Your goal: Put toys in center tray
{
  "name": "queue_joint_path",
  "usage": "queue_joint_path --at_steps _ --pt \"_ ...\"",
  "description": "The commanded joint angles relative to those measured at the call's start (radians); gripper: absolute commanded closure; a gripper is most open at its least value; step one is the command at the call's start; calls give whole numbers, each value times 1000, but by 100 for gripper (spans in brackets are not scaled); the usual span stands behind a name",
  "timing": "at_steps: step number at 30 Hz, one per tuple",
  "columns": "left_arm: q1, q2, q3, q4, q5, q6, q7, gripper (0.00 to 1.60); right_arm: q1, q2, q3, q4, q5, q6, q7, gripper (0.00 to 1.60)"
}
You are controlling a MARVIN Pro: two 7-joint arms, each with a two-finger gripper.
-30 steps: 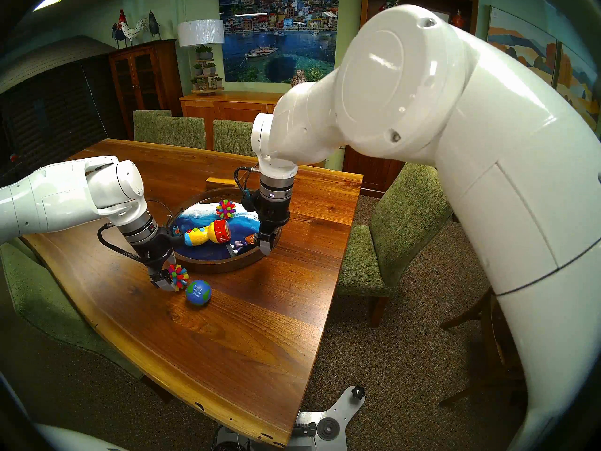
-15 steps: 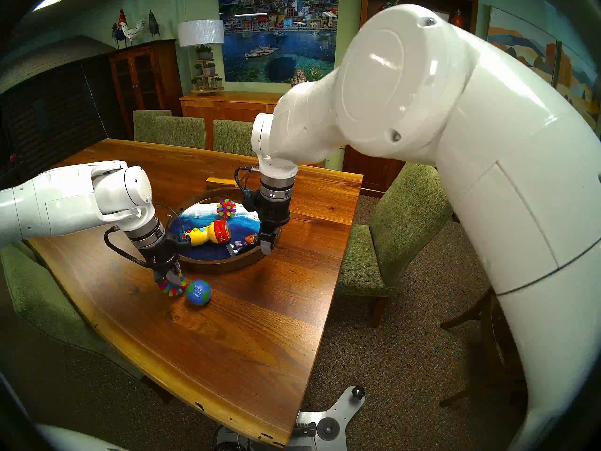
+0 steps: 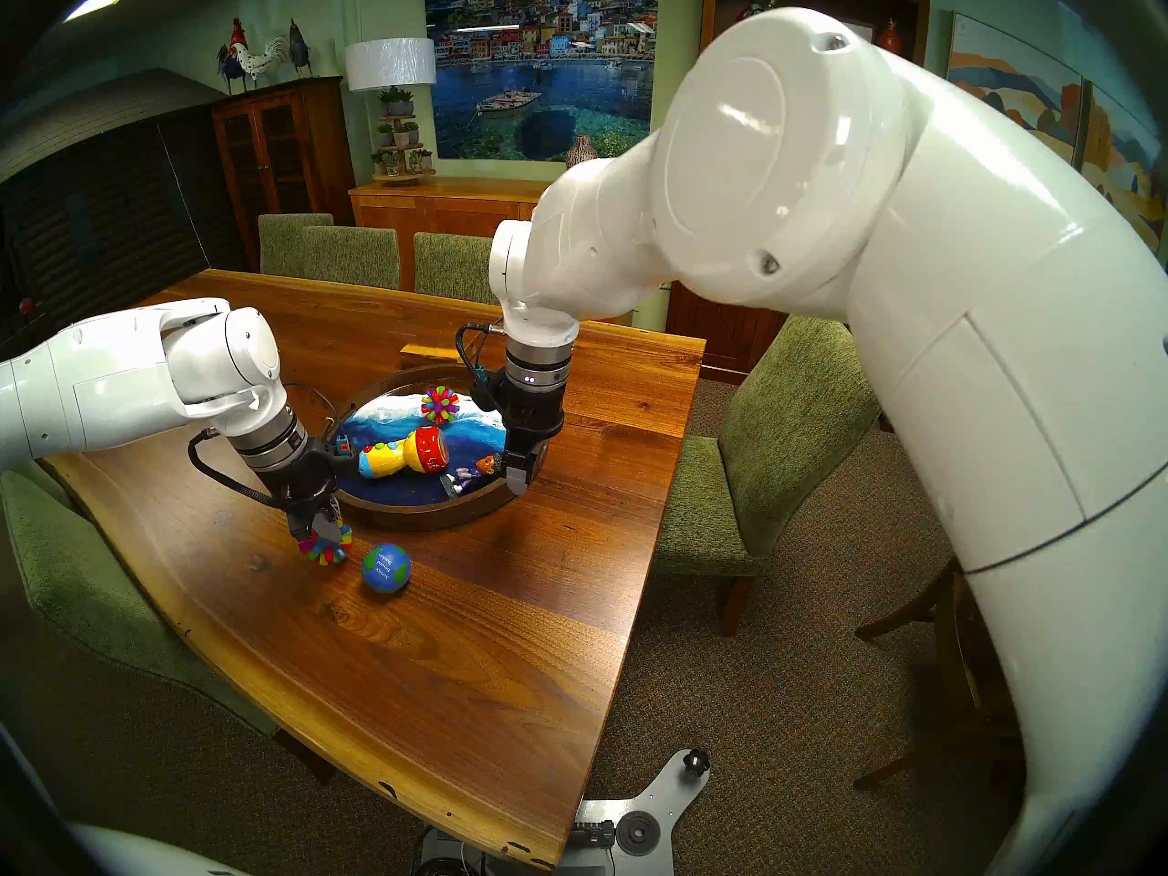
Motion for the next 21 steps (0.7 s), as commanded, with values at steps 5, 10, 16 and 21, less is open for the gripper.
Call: queue_joint_path --at_steps 5,10,16,21 --pt "-101 -88 -108 119 -28 1 -12 160 34 9 0 16 -1 1 0 0" --pt "-103 -176 -155 218 -39 9 5 160 33 9 0 16 -1 1 -1 0" --pt "-80 -228 -191 280 -55 16 27 160 34 9 0 16 0 1 -2 0" --pt "-33 -306 -216 394 -71 9 68 160 35 10 0 15 0 1 -2 0"
